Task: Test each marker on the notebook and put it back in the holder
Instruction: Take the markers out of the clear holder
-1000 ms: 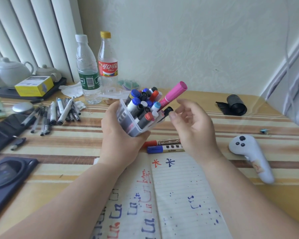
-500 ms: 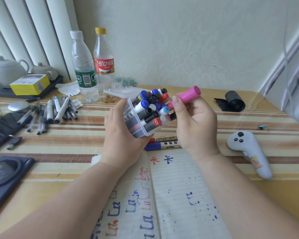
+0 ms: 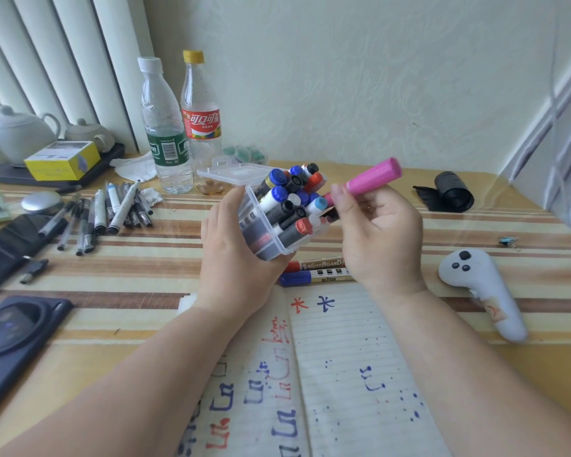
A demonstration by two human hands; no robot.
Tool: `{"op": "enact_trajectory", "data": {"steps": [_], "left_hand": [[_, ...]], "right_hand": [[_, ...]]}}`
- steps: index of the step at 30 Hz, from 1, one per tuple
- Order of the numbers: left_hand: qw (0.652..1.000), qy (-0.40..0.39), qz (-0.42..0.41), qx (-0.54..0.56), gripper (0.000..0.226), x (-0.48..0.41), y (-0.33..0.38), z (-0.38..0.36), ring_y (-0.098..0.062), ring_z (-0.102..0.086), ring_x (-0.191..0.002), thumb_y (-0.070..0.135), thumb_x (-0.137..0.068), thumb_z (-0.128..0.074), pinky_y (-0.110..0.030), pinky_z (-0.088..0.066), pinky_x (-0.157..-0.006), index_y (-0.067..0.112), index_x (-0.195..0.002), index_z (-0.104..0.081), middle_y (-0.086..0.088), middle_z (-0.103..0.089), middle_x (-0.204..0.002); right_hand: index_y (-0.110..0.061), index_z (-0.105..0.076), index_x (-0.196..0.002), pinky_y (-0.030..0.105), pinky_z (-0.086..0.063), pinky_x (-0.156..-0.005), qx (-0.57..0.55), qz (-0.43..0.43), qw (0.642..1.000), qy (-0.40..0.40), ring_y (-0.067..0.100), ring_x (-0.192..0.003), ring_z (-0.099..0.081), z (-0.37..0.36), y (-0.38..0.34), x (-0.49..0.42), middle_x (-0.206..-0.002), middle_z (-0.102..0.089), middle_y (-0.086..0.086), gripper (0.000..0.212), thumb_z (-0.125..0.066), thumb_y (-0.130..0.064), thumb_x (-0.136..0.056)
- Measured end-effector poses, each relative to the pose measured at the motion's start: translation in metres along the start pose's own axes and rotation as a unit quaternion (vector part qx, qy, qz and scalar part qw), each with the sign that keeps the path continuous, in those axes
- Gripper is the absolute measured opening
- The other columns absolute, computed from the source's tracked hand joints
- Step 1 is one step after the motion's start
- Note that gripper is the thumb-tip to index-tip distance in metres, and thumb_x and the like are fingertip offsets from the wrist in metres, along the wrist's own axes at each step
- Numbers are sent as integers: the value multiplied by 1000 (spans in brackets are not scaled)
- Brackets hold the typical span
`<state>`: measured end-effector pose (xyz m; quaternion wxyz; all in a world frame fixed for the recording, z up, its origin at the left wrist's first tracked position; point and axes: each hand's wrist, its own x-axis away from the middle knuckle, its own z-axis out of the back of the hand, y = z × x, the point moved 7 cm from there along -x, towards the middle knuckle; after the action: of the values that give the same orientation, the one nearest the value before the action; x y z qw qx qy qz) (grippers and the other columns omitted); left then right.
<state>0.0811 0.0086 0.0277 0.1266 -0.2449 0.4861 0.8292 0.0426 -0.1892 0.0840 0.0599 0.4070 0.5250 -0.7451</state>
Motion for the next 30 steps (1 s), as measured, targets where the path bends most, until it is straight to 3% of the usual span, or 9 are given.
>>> {"op": "enact_trajectory", "data": {"steps": [3,7,10,12,16,19,21,26,30], "left_hand": [[999,6,23,30,101,-1,-2,2,-10,-39,-127,27,-65,-95,-32,-35,-106,22,-148,-37,14,-44,-132],[998,1,34,50,99,-1,-8,2,-19,-47,-132,32,-63,-95,-43,-43,-109,32,-143,-36,9,-50,-138],[994,4,81,75,104,-1,-18,5,-17,-52,-130,42,-59,-95,-46,-48,-106,39,-143,-32,7,-52,-139],[991,13,108,84,108,-1,-22,8,-17,-54,-128,43,-58,-95,-48,-49,-105,41,-144,-29,6,-54,-139],[987,23,122,99,107,-2,-25,9,-15,-56,-125,37,-60,-96,-45,-49,-105,38,-145,-31,6,-55,-138],[988,21,119,102,106,-1,-23,9,-14,-57,-124,36,-60,-97,-45,-50,-104,39,-143,-31,7,-55,-137],[988,20,115,100,104,-2,-22,8,-14,-56,-124,35,-60,-97,-45,-51,-103,41,-141,-32,8,-55,-136],[988,19,116,102,104,-1,-22,9,-15,-55,-124,35,-59,-97,-44,-50,-103,43,-140,-31,8,-55,-136],[987,20,114,109,101,-1,-21,9,-12,-56,-122,33,-60,-96,-39,-50,-101,48,-137,-32,10,-57,-133]], "right_hand": [[-8,-70,-84,15,-48,-71,-12,14,997,75,-4,-72,-66,19,-12,-11,-77,-71,-9,17,-71,-20,-96],[-11,-70,-90,34,-58,-81,-30,-9,994,108,15,-84,-73,38,-6,-16,-84,-73,-5,19,-66,-28,-99],[0,-63,-102,51,-55,-96,-109,-35,988,107,25,-100,-73,46,11,-19,-99,-75,11,21,-57,-20,-103],[-8,-57,-102,56,-54,-95,-123,-62,988,74,27,-97,-72,44,26,-17,-98,-74,12,10,-52,-16,-101],[-20,-55,-86,54,-54,-77,-127,-185,974,27,18,-68,-54,34,58,-7,-73,-56,1,9,-47,-21,-90],[-19,-52,-61,40,-39,-64,-136,-231,963,16,25,-58,-43,29,60,-12,-59,-46,5,59,-40,-69,-88],[-19,-48,-50,40,-37,-67,-123,-230,965,4,26,-58,-41,24,57,-14,-54,-43,7,71,-35,-82,-81],[-19,-44,-70,37,-30,-59,-84,-220,972,-27,23,-58,-36,12,58,-10,-60,-39,10,45,-44,-63,-79],[-18,-40,-76,29,-35,-60,7,-146,985,-93,13,-59,-41,4,49,-9,-64,-42,-6,48,-44,-65,-85]]}}
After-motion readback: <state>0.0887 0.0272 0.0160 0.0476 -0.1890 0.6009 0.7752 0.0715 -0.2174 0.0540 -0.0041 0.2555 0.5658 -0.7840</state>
